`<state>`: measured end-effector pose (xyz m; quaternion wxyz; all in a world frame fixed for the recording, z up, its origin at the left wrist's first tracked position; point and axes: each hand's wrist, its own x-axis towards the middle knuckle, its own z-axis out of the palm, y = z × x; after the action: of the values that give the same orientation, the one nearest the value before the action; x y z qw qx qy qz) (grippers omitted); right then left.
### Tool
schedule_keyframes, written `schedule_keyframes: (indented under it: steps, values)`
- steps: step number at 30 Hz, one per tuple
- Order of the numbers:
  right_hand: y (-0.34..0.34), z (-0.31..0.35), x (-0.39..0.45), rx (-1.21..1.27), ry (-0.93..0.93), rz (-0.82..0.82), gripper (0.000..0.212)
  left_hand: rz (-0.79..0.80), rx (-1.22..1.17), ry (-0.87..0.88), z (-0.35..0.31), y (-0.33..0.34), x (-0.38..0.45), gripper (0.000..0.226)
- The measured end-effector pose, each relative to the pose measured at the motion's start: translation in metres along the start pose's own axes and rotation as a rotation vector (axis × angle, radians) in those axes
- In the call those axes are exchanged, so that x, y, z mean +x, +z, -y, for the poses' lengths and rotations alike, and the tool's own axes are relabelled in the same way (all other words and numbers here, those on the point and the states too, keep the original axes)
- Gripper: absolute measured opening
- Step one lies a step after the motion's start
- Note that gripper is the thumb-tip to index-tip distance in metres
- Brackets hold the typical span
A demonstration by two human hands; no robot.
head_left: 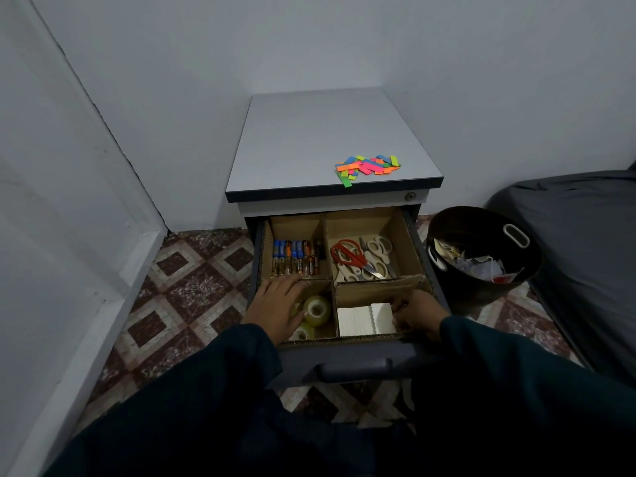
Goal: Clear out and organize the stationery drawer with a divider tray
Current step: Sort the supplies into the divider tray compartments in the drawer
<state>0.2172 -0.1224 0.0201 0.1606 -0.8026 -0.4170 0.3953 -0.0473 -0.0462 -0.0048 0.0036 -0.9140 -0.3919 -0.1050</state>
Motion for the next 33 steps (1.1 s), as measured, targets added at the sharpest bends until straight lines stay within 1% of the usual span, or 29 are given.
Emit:
schedule_keyframes:
  steps: [5, 8, 11, 14, 18, 22, 24, 26, 28, 30, 33]
  values:
    - [0.001, 0.0, 0.0, -0.004, -0.017, -0.037, 0.02, -0.002, 0.025, 0.002, -0.001, -0.001, 0.0, 0.049]
    - [0.002, -0.002, 0.002, -0.009, -0.027, -0.008, 0.027, 0.007, 0.025, 0.0, -0.001, -0.001, 0.001, 0.048]
    - [0.002, -0.002, 0.001, -0.074, -0.052, 0.045, 0.027, 0.013, 0.018, 0.009, -0.001, 0.0, 0.001, 0.05]
    - [0.003, -0.001, 0.001, -0.119, -0.072, 0.032, 0.029, -0.001, -0.001, 0.015, -0.002, -0.002, 0.0, 0.053]
    - [0.002, -0.001, 0.0, -0.044, -0.075, -0.005, 0.032, -0.01, 0.016, 0.017, -0.003, -0.005, -0.001, 0.048]
    - [-0.004, 0.003, -0.004, 0.049, -0.068, 0.013, 0.029, 0.012, -0.019, 0.008, -0.005, -0.008, 0.002, 0.058]
    - [-0.01, 0.01, -0.006, 0.083, -0.07, 0.033, 0.028, -0.001, -0.053, -0.005, -0.007, -0.011, 0.006, 0.053]
    - [-0.019, 0.017, -0.008, 0.117, -0.082, 0.045, 0.026, -0.015, -0.141, -0.027, -0.011, -0.016, 0.012, 0.048]
    - [-0.03, 0.026, -0.01, 0.166, -0.1, 0.042, 0.023, -0.015, -0.201, -0.066, -0.016, -0.024, 0.022, 0.047]
    - [-0.042, 0.036, -0.01, 0.2, -0.126, 0.02, 0.021, -0.035, -0.221, -0.086, -0.021, -0.035, 0.035, 0.047]
    - [-0.06, 0.054, -0.007, 0.173, -0.185, -0.025, 0.018, -0.065, -0.257, -0.113, -0.028, -0.054, 0.056, 0.044]
